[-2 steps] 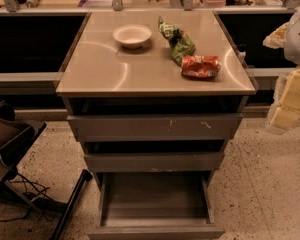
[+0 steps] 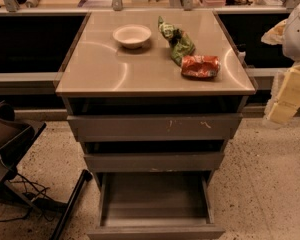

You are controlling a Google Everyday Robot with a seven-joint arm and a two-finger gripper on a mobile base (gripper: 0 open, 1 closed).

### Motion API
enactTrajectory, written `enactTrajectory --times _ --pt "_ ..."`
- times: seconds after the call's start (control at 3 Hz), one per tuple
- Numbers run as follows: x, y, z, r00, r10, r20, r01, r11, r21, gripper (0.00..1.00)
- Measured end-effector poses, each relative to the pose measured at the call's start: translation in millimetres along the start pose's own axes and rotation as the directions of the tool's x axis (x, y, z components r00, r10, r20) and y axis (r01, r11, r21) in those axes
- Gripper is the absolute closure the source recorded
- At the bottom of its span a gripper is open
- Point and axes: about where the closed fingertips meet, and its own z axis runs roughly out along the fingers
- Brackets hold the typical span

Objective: Place coke can into bottom drawer

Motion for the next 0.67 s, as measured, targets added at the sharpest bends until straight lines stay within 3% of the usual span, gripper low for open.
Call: enactTrajectory --times 0.67 --pt "-24.7 -63.7 45.5 0.999 -0.022 0.038 0.022 0.9996 -0.017 0.0"
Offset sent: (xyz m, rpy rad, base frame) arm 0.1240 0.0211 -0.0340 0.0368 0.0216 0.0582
